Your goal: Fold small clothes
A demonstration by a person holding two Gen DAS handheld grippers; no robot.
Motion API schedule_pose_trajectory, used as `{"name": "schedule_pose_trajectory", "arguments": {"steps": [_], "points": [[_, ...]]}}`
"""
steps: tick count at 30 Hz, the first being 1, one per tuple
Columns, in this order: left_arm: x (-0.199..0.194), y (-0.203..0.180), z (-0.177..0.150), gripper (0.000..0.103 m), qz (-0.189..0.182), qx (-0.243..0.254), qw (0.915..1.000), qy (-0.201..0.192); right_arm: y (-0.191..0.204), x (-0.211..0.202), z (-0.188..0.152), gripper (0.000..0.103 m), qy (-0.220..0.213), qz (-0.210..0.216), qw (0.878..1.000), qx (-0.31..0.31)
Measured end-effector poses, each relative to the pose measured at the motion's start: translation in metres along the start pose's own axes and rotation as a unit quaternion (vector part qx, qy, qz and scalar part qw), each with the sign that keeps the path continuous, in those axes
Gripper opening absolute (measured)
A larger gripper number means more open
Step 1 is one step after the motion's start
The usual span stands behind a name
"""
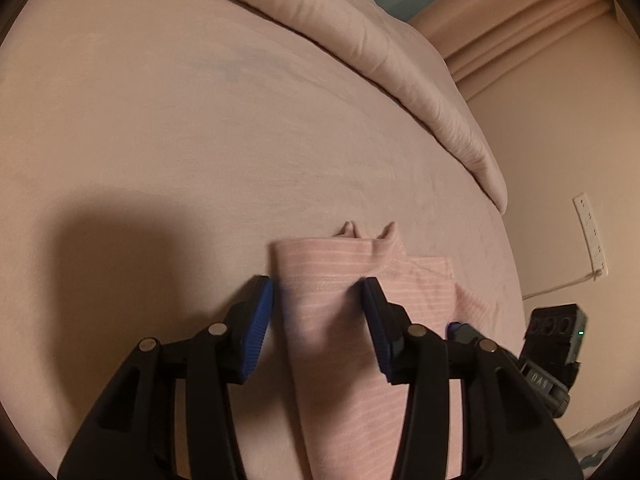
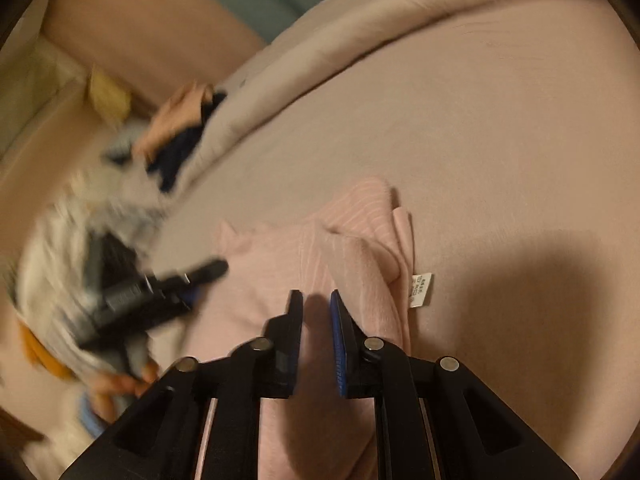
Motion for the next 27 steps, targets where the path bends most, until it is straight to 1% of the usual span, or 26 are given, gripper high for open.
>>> {"name": "schedule_pose_trajectory", "arguments": {"steps": [2,3,4,5,8,9,10,11,13,16,18,21,24,27], "points": [[-0.015,0.004,-0.003,0.048,-0.004,-0.008,1.0000,-0.002,-0.004,-0.012,-0.001,0.014,-0.012,0.021,0.999,0.041],[-0.020,0.005,-0.006,0.050,-0.006,-0.010,0.9999,0.000,-0.004,-0.018,-0.002,0.016,-0.017,0.021,0.999,0.043],[-0.029,0.006,-0.011,0.051,-0.014,-0.015,0.9998,0.003,-0.003,-0.027,-0.004,0.023,-0.022,0.020,0.999,0.044],[-0.035,0.005,-0.016,0.052,-0.022,-0.018,0.9996,0.007,-0.003,-0.032,-0.005,0.033,-0.025,0.021,0.998,0.046],[-0.053,0.003,-0.036,0.055,-0.050,-0.032,0.9980,0.022,-0.004,-0.050,-0.008,0.050,-0.033,0.034,0.997,0.064],[-0.057,0.001,-0.043,0.056,-0.060,-0.036,0.9972,0.027,-0.005,-0.054,-0.010,0.054,-0.032,0.031,0.997,0.069],[-0.062,0.000,-0.052,0.056,-0.071,-0.040,0.9961,0.034,-0.008,-0.057,-0.012,0.062,-0.029,0.021,0.997,0.072],[-0.065,-0.002,-0.058,0.056,-0.076,-0.041,0.9955,0.039,-0.011,-0.061,-0.016,0.064,-0.024,0.013,0.997,0.073],[-0.069,-0.005,-0.072,0.056,-0.091,-0.045,0.9935,0.052,-0.018,-0.067,-0.023,0.064,-0.013,0.011,0.997,0.080],[-0.068,-0.008,-0.088,0.056,-0.100,-0.052,0.9911,0.071,-0.024,-0.060,-0.031,0.064,0.015,0.008,0.996,0.092],[-0.064,-0.009,-0.091,0.056,-0.098,-0.052,0.9911,0.074,-0.025,-0.060,-0.035,0.064,0.025,0.008,0.996,0.090],[-0.058,-0.017,-0.092,0.056,-0.105,-0.056,0.9898,0.078,-0.021,-0.054,-0.038,0.064,0.043,0.008,0.996,0.079],[-0.053,-0.025,-0.096,0.056,-0.106,-0.041,0.9896,0.088,-0.013,-0.040,-0.039,0.064,0.064,0.002,0.997,0.051],[-0.045,-0.031,-0.094,0.056,-0.104,-0.033,0.9900,0.090,-0.010,-0.026,-0.036,0.063,0.070,0.000,0.997,0.042]]}}
Point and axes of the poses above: each gripper's, at about its wrist camera, not at the fingertips, and x roughly the way its jaws point, y to its left, z to its top, the point moved 8 cm from there along x, roughly the way its jaws point, and after that the axes turned 9 degrees about -y, right-handed, at the moved point
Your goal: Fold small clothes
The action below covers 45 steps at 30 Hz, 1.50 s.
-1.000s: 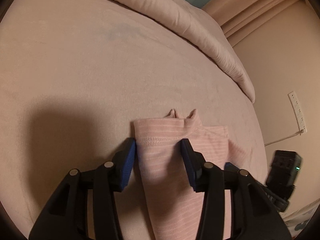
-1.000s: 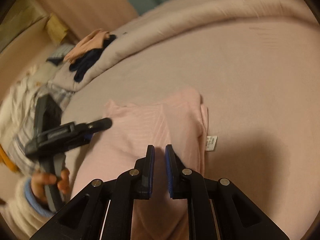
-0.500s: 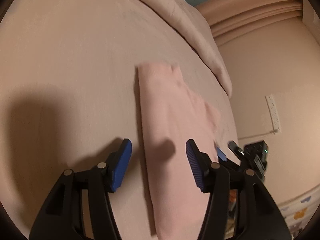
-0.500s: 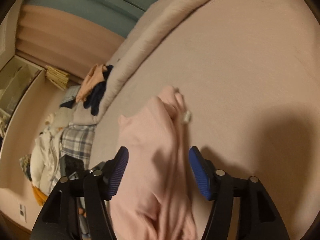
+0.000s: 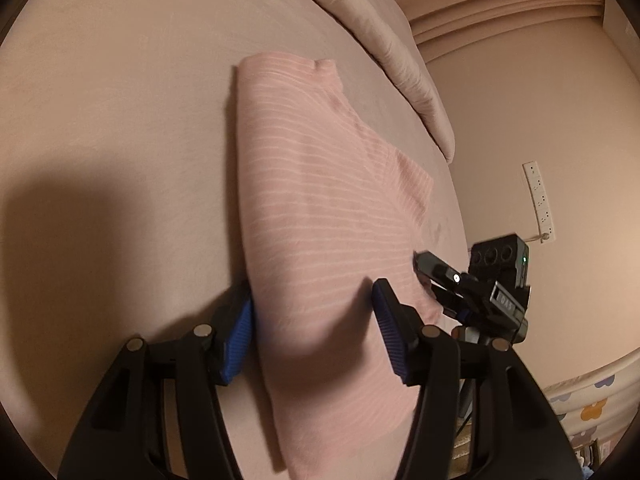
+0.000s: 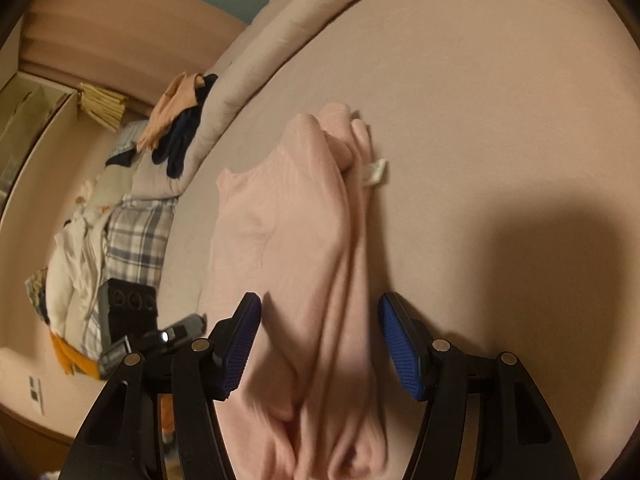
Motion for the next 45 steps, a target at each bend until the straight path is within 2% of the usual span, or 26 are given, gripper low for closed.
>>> {"name": "schedule_pose_trajectory", "arguments": {"steps": [5,8,10,15,17,21,28,32,39,42,45], "points": [[0.004,0.002,0.006,0.056,-0.003,-0.004,1.0000,0.000,0.000,0.013,0.004,0.053,0.000,0.014,1.000,0.007],[0.005,0.002,0.006,0.053,0.002,0.001,1.0000,-0.005,0.000,0.011,0.002,0.046,-0.005,0.012,1.000,-0.004],[0.009,0.000,0.006,0.047,0.011,0.008,0.9999,-0.008,0.000,0.010,0.000,0.044,-0.010,0.005,1.000,-0.011],[0.011,-0.001,0.007,0.042,0.030,0.019,0.9991,-0.021,0.012,0.007,-0.003,0.040,-0.025,-0.039,0.997,-0.064],[0.011,-0.003,0.009,0.040,0.034,0.023,0.9988,-0.026,0.016,0.004,-0.003,0.036,-0.029,-0.044,0.996,-0.074],[0.003,-0.010,0.014,0.034,0.032,0.035,0.9981,-0.038,0.028,-0.001,-0.001,0.033,-0.038,-0.056,0.993,-0.100],[-0.028,-0.015,0.038,0.034,0.059,0.080,0.9920,-0.078,0.069,0.013,0.001,0.032,-0.046,-0.039,0.988,-0.142],[-0.057,-0.001,0.054,0.034,0.074,0.082,0.9880,-0.107,0.096,0.031,0.003,0.032,-0.051,-0.023,0.986,-0.159],[-0.103,0.044,0.077,0.034,0.101,0.040,0.9825,-0.152,0.145,0.072,-0.004,0.032,-0.035,0.004,0.980,-0.195],[-0.107,0.066,0.077,0.034,0.118,0.024,0.9812,-0.151,0.152,0.091,-0.010,0.032,-0.021,0.004,0.978,-0.205],[-0.099,0.088,0.074,0.036,0.144,0.015,0.9802,-0.135,0.144,0.107,-0.016,0.032,-0.003,-0.010,0.979,-0.205]]}}
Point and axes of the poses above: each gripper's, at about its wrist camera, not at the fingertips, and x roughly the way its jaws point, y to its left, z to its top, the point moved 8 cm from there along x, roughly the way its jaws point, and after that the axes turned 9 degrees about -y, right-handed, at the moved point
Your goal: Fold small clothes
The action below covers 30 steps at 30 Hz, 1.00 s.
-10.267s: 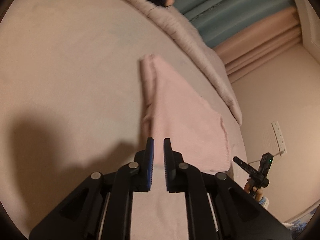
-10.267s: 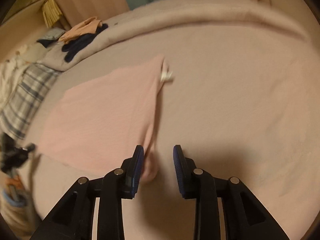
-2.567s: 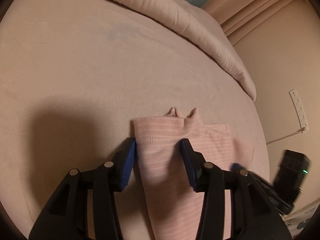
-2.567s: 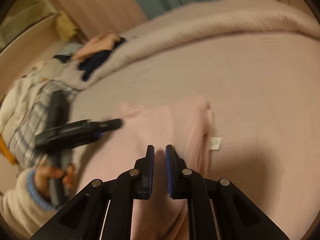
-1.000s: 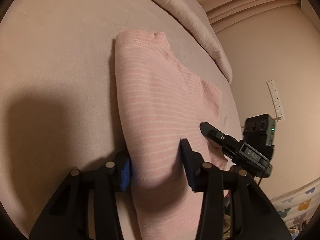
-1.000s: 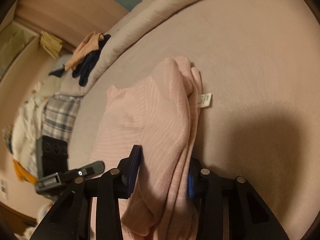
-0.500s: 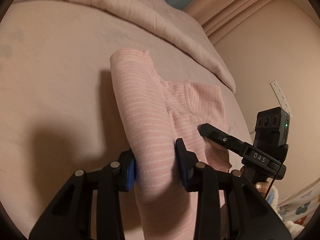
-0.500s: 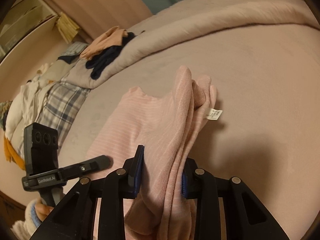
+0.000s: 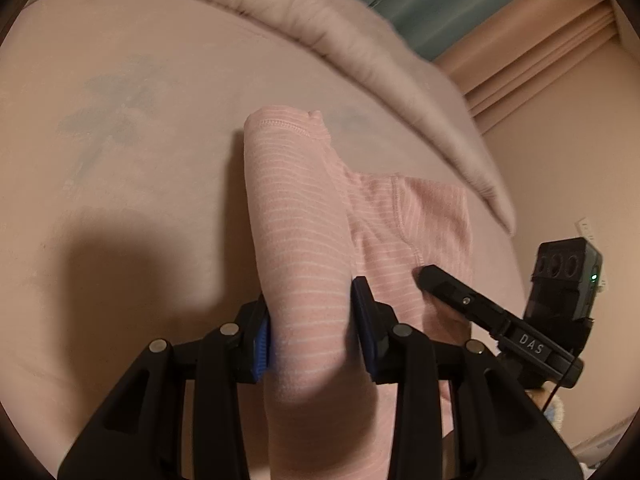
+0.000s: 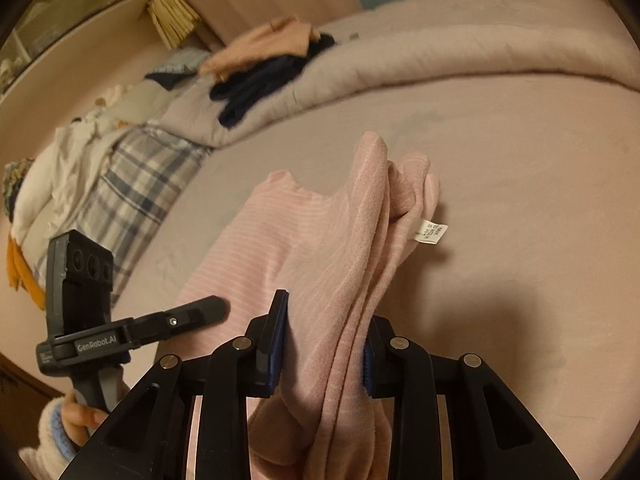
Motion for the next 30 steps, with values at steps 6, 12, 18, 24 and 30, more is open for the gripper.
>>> {"name": "schedule_pose_trajectory", "arguments": {"steps": [6,12,18,24,30], "points": [[0.007,0.023,0.000,0.050,0.007,-0.048,0.9988,0.005,-0.032,0.017,-0.015,0.041,0.041,-0.004,0.998,0.052],[-0.018,0.019,-0.004,0.054,0.029,-0.014,0.9995,0.000,-0.032,-0.011,-0.015,0.047,0.044,-0.012,0.998,0.053],[-0.026,0.023,-0.030,0.057,0.042,0.023,0.9987,0.013,-0.003,-0.030,-0.044,0.062,0.065,-0.022,0.997,-0.031],[-0.031,0.024,-0.042,0.057,0.045,0.016,0.9988,0.010,-0.001,-0.021,-0.065,0.063,0.084,-0.100,0.986,-0.104],[-0.041,0.025,-0.060,0.057,0.042,0.024,0.9987,0.014,0.005,-0.032,-0.072,0.063,0.076,-0.105,0.986,-0.108]]}}
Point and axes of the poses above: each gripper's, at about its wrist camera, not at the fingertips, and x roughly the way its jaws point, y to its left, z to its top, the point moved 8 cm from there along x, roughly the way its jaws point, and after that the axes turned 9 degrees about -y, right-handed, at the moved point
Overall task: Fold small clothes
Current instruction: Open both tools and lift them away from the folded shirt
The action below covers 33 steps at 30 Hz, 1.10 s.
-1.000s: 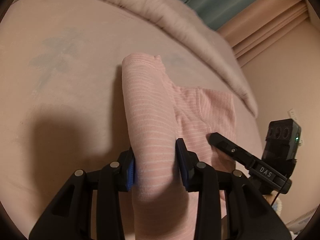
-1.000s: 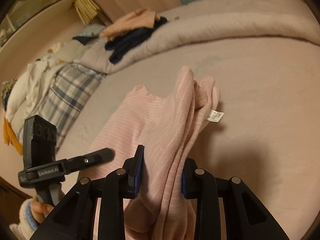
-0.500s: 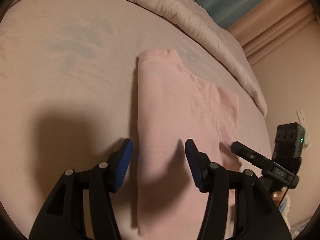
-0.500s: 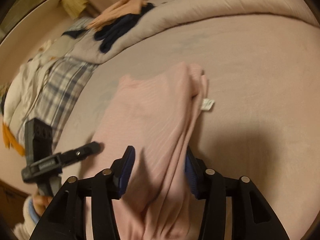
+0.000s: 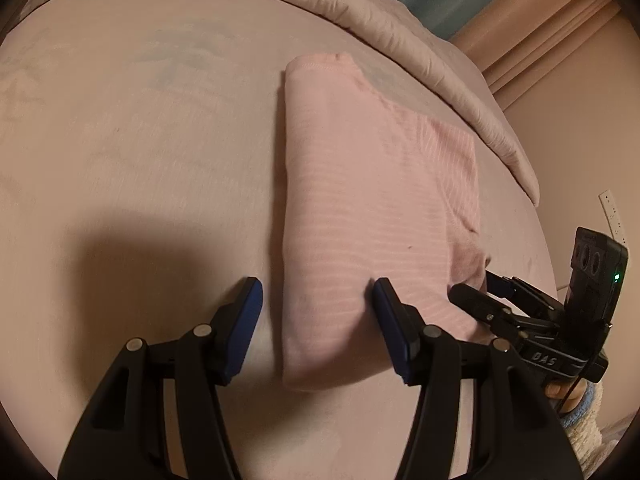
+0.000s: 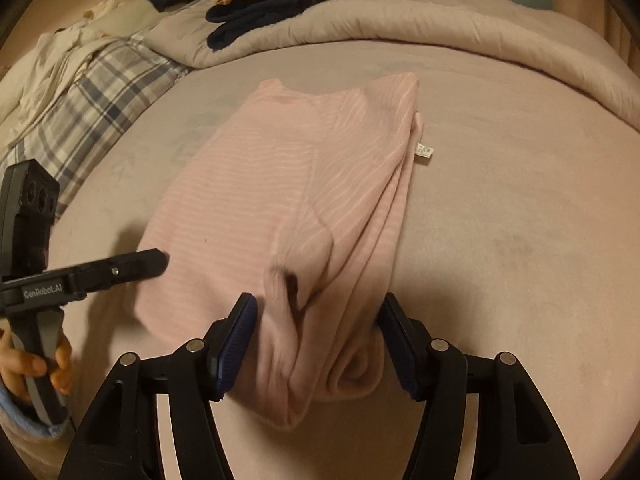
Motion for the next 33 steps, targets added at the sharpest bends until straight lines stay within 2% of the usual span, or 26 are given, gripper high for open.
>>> {"name": "schedule_pose_trajectory", "arguments": {"steps": [2,5,12,18,20,24,27,30,33], "points": [[0.004,-0.001,0.002,0.057,0.006,0.000,1.0000,0.000,-0.005,0.015,-0.002,0.063,0.013,-0.018,1.000,-0.004],[0.003,-0.007,0.000,0.057,0.032,0.030,0.9990,-0.004,-0.004,0.021,0.002,0.065,-0.003,-0.024,1.000,-0.009],[-0.012,-0.017,-0.006,0.079,0.039,0.032,0.9987,-0.011,-0.002,-0.001,-0.002,0.065,-0.009,-0.037,0.999,0.017],[-0.033,-0.022,-0.011,0.096,0.052,0.027,0.9981,-0.020,-0.009,-0.035,-0.015,0.075,-0.030,-0.038,0.998,0.040],[-0.041,-0.023,-0.010,0.103,0.054,0.019,0.9981,-0.022,-0.009,-0.043,-0.018,0.086,-0.038,-0.053,0.997,0.036],[-0.059,-0.026,-0.014,0.102,0.086,0.031,0.9954,-0.030,-0.003,-0.054,-0.021,0.089,-0.049,-0.063,0.997,0.025],[-0.074,-0.031,-0.019,0.102,0.098,0.036,0.9939,-0.036,-0.001,-0.062,-0.019,0.099,-0.051,-0.057,0.997,0.025],[-0.091,-0.033,-0.023,0.103,0.113,0.040,0.9916,-0.048,0.002,-0.076,-0.016,0.101,-0.068,-0.055,0.996,0.022],[-0.102,-0.034,-0.027,0.103,0.103,0.029,0.9930,-0.050,0.008,-0.088,-0.013,0.102,-0.081,-0.053,0.995,0.013]]}}
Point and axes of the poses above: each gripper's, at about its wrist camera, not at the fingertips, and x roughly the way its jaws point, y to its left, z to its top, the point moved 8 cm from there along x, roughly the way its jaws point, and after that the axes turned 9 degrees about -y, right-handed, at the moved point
